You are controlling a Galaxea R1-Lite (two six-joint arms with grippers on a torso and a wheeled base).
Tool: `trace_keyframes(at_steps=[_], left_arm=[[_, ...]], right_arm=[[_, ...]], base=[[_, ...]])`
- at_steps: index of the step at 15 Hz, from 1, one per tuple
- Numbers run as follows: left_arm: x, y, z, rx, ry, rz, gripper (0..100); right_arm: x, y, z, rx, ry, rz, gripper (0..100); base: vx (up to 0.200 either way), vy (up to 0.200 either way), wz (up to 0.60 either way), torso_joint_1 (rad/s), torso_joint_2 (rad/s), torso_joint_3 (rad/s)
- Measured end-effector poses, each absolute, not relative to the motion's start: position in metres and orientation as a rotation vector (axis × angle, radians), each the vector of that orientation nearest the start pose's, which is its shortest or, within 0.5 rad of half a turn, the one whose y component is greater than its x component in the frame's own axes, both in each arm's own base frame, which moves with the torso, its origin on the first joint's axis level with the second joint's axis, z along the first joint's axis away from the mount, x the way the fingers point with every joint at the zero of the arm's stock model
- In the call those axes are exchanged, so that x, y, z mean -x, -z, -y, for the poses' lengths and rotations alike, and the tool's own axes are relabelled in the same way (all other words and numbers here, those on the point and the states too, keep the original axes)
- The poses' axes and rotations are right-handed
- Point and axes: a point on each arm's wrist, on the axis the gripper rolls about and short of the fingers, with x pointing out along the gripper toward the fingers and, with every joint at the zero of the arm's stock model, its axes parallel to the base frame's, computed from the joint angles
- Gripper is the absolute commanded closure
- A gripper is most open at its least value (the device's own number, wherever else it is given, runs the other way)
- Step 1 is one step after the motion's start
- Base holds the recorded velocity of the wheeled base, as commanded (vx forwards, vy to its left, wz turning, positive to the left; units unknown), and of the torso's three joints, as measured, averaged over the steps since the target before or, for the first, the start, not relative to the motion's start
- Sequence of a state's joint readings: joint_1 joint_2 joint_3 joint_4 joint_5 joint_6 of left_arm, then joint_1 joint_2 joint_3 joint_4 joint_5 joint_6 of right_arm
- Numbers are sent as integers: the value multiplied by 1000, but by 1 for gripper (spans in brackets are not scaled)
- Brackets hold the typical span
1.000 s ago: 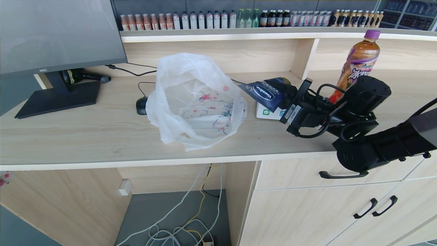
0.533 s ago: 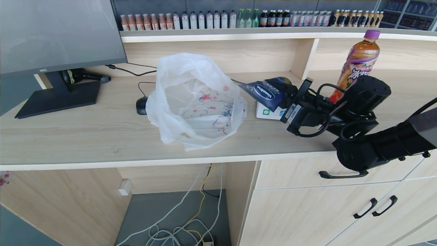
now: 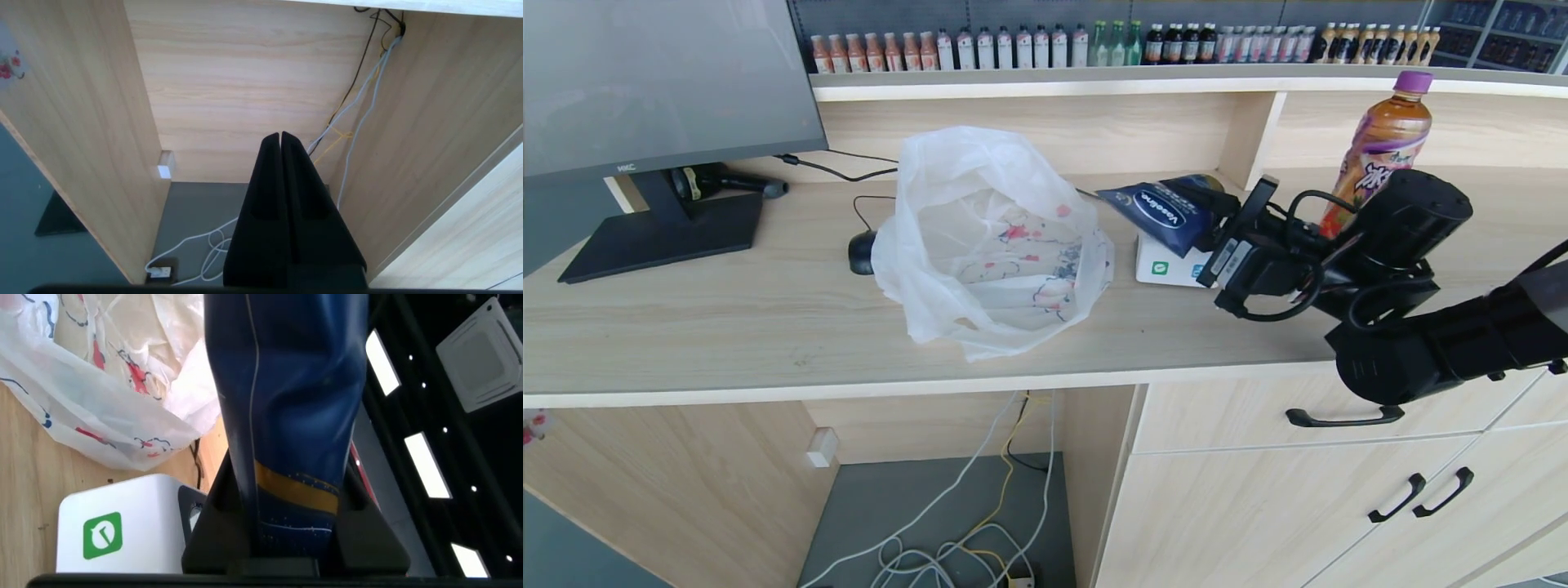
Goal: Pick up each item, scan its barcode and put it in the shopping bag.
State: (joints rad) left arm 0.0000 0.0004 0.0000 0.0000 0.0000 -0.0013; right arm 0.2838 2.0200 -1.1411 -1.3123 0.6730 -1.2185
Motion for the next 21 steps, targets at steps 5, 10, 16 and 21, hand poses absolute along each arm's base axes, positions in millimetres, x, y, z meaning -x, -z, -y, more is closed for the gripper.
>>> trace_keyframes(at_steps=[5,10,16,21], left_arm=[[23,-75,0,1,0,0,100],[23,-75,0,1,0,0,100],[23,-75,0,1,0,0,100],[23,-75,0,1,0,0,100]], right_arm=[[-337,-252,-122,1093,-562,932,100],[-296,-259,-128,764,-527,853,100],[-241,-253,-143,321,-523,645,100],[-219,-259,-132,74,-577,581,100]], base=[[0,0,0,0,0,0],[0,0,0,0,0,0],[0,0,0,0,0,0],[0,0,0,0,0,0]])
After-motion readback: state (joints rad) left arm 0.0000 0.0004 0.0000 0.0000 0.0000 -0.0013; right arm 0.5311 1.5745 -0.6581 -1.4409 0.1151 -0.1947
